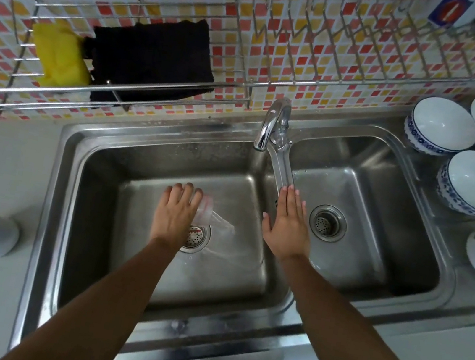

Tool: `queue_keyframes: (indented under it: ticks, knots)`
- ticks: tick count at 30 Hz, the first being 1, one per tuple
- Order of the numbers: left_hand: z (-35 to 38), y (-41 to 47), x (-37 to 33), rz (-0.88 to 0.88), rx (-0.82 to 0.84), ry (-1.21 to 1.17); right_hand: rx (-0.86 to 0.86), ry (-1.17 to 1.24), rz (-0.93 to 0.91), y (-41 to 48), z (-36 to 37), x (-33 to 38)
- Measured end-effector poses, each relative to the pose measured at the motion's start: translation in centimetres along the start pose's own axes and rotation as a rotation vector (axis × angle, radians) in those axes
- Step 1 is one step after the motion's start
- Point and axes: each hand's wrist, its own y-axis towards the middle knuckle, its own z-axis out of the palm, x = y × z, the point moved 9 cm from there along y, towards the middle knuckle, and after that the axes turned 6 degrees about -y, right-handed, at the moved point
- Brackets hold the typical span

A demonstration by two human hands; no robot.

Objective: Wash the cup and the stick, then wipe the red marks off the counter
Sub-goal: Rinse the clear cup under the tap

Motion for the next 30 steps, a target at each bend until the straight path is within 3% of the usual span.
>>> queue_keyframes:
  ticks: [7,15,20,23,27,30]
  knots:
    - [-1.2,-0.6,-0.6,0.17,-0.025,0.241,-0.011,-0.002,0.003,0.0,-0.1,0.0]
    - [-3.6,-1.8,1.7,0.07,-0.034,0.308,-0.003,0.023,-0.003,0.0,-0.2,0.1]
    - [-3.2,-5.2,4.9,-0.175,0.065,0.026,0.0,0.005,-0.136,-1.4,-1.2,2.0]
    - [-2.9,-7.3,7.2,-0.28,0.038,-0.219,-0.068,0.128,-0.182,-4.0,-3.2,6.3]
    - [-4.0,-9.5,10.4,-0.356,-0.112,-0.437,-0.35,0.408,-0.192,-5.9,-10.5,13.2]
    - [-5.1,-11.0,12.8,-0.433,-0.165,-0.554,-0.614,0.583,-0.317,-6.5,-19.7,18.3]
